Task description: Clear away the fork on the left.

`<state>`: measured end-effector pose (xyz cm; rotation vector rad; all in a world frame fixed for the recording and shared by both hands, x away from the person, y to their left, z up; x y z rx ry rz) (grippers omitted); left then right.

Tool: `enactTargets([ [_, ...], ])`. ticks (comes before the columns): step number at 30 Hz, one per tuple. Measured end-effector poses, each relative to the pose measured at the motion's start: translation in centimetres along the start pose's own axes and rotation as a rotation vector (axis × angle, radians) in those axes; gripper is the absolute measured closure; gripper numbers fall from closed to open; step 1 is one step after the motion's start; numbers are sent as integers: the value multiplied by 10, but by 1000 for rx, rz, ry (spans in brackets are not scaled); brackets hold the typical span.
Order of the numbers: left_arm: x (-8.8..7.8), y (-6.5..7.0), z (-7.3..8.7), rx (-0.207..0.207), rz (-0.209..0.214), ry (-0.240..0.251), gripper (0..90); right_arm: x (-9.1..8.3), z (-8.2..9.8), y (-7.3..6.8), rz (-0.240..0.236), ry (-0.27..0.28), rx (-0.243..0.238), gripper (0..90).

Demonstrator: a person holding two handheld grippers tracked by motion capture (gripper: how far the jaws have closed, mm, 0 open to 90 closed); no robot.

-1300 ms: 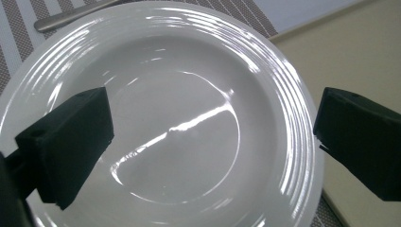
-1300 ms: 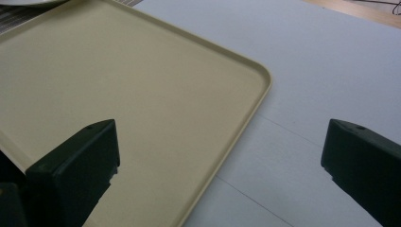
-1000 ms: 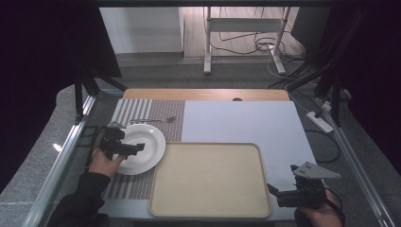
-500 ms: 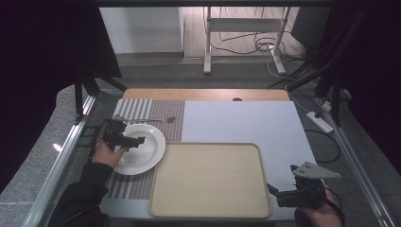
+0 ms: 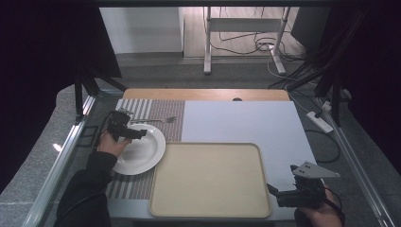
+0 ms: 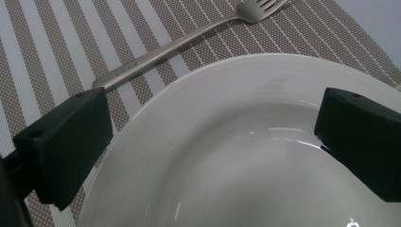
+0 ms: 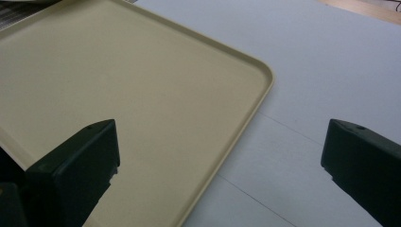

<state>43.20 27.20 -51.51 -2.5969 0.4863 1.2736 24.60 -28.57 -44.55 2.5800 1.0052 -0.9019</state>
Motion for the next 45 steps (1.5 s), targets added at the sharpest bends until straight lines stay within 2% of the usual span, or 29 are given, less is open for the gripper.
enactTargets([
  [5,7,-5,-10,4,-5,6,8,0,0,0,-1,-1,2,0],
  [7,10,-7,-13,6,-21,-1,46,0,0,0,-1,-1,2,0],
  [8,11,-9,-14,9,-26,-3,102,0,0,0,-1,-2,3,0],
  [9,12,-10,-15,10,-32,-4,102,0,0,0,-1,-2,3,0],
  [13,16,-16,-21,17,-31,-24,304,0,0,1,-2,-3,5,0],
  [16,20,-20,-25,6,-4,-49,539,0,0,1,-3,-3,6,0],
  [17,22,-23,-28,-10,17,-45,539,0,0,1,-3,-3,6,0],
  [22,31,-30,-34,-6,-15,-74,868,0,0,1,-4,-2,7,0],
  [25,40,-35,-37,-14,-32,-101,886,0,0,1,-5,1,8,0],
  [31,54,-45,-43,-38,-74,-121,886,0,0,1,-7,1,9,0],
  [36,67,-50,-46,-62,-105,-182,886,0,0,1,-7,2,9,0],
  [40,70,-49,-47,-49,-125,-216,886,0,0,2,-8,2,10,0],
  [42,68,-47,-46,-43,-119,-230,887,-1,0,1,-9,3,8,0],
  [45,64,-45,-43,-33,-59,-256,887,-1,1,1,-8,5,5,0],
])
Point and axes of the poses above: each handheld gripper's, and its own axes: x roughly forward along the jaws, z roughly out of its underside, y roughly to its right, the point moved 2 cm from there along x, roughly forward along the jaws, and after that the axes turned 6 degrees about -z, right-handed, at the moved point
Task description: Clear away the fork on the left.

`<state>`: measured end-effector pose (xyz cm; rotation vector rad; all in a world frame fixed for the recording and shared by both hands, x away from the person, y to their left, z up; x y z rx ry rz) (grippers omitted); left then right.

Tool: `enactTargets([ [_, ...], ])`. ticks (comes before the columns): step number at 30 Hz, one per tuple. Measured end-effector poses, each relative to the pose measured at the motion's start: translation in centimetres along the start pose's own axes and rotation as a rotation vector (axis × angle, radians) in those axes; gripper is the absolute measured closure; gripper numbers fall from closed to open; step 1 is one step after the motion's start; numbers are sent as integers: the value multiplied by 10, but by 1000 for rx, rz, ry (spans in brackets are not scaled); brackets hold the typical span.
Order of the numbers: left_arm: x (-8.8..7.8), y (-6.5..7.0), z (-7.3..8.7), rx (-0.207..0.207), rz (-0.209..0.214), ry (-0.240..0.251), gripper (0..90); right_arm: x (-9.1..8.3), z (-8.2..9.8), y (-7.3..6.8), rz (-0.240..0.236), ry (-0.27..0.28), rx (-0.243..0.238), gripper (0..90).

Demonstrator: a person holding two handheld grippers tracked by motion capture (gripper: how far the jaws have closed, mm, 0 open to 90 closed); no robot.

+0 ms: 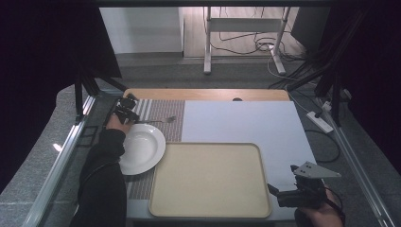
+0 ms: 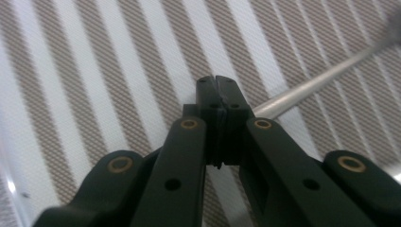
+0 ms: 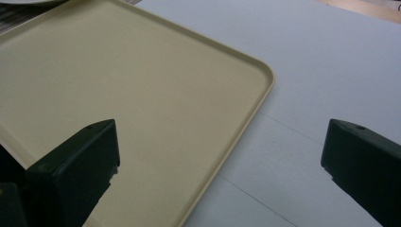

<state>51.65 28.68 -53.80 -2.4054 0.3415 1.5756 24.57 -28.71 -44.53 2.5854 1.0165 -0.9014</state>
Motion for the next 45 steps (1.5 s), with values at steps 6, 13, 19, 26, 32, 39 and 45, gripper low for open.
enactTargets([
  [6,-6,3,8,77,63,-32,886,0,0,-1,2,-5,-6,0],
  [13,-6,3,10,103,108,-33,887,1,0,-1,-2,-7,-9,0],
  [19,-15,0,3,44,96,35,755,1,0,-1,-3,-4,-12,0],
  [26,-17,8,-5,57,129,104,372,1,0,-1,-3,-5,-14,0],
  [32,-9,22,-13,69,165,85,60,1,0,-2,-3,-10,-18,0],
  [39,10,40,-20,117,118,11,0,1,0,-2,-3,-10,-18,0],
  [45,13,40,-20,155,92,10,103,0,0,-2,-5,-8,-17,0],
])
Point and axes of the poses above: each handheld gripper's, and its own axes: x roughly forward along the jaws, z roughly out of its underside, y roughly to its right, the point moved 2 cm from there along x, roughly forward along the jaws, and after that the axes turned 6 degrees about -z, right-handed, at the moved point
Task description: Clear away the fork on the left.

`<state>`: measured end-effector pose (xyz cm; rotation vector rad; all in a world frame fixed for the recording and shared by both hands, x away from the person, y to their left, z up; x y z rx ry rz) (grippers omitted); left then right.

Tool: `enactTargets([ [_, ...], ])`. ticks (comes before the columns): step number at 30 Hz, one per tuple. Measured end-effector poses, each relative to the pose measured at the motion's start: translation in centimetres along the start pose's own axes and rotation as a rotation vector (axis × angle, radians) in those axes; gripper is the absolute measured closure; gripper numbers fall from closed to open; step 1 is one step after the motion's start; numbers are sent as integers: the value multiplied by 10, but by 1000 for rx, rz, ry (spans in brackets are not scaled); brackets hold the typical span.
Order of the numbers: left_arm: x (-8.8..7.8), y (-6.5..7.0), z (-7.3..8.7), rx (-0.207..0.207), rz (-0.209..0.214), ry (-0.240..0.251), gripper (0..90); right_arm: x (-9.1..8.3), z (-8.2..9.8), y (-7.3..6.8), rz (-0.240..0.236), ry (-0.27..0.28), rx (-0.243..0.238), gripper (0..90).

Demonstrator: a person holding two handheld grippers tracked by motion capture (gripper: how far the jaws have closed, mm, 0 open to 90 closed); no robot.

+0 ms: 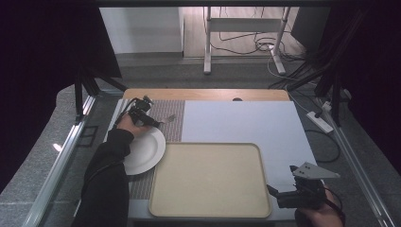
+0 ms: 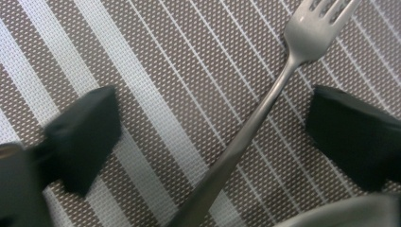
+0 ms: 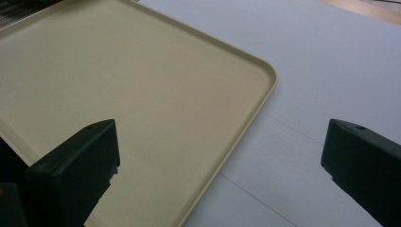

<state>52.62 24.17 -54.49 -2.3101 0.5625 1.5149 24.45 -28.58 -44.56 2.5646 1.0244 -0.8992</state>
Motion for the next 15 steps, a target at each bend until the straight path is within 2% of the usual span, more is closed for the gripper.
enactTargets([
  [1,-2,-2,1,-3,-1,9,137,0,0,0,0,1,0,0],
  [5,-8,-12,8,-2,7,37,377,0,0,0,-2,1,0,0],
  [9,-12,-21,16,28,24,49,599,0,0,0,-2,-2,-1,0],
  [10,-13,-22,19,38,38,52,735,0,0,0,-2,-2,-1,0],
  [15,-15,-24,22,66,58,44,824,0,0,0,-5,-4,0,0],
])
Point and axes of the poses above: each handheld gripper's, and its own axes: x roughly forward along the jaws, z roughly out of its underside, y roughly to its right, the point moved 2 cm from there along x, roughly forward along the jaws, and after that the axes turned 6 degrees about -z, right-handed, at the moved point
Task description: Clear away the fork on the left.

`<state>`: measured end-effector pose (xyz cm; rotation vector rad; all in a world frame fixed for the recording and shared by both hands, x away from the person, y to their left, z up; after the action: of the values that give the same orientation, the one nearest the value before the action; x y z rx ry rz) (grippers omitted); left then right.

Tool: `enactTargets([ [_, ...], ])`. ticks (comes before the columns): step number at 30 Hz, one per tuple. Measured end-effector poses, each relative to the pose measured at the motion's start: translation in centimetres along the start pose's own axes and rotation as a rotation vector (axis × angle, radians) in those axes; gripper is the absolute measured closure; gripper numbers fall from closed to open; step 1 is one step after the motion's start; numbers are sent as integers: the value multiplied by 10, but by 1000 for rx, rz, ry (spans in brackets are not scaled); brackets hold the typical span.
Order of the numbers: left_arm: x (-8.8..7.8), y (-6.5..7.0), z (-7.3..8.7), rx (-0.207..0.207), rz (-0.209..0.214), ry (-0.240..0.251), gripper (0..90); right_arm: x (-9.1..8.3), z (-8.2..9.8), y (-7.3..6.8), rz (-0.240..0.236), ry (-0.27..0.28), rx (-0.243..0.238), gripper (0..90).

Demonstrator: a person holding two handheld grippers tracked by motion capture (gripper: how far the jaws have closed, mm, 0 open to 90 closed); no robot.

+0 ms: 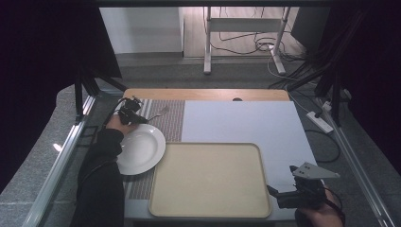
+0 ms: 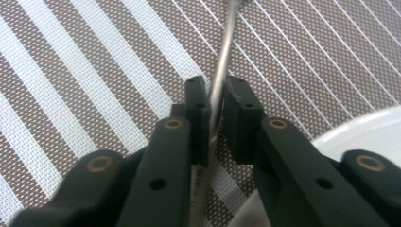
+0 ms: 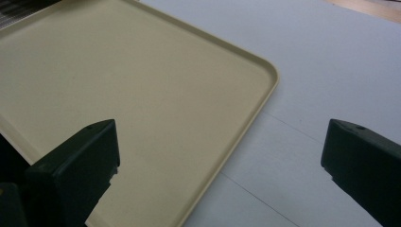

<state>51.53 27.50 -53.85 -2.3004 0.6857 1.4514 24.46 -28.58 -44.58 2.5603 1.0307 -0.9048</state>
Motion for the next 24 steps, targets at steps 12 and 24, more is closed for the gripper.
enactTargets([
  [12,-19,-25,17,-95,-101,1,833,-1,0,1,0,6,4,0],
  [24,-51,-40,34,-137,-120,17,833,-1,0,1,0,6,4,0],
])
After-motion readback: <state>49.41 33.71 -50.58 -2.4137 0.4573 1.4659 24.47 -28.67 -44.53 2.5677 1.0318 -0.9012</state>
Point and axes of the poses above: each handheld gripper's, and its own axes: x roughly forward along the jaws, z roughly out of its underside, y roughly to its right, the point moved 2 cm from there along x, roughly forward along the jaws, and after that the axes turned 6 degrees about -z, right-handed, at the moved point
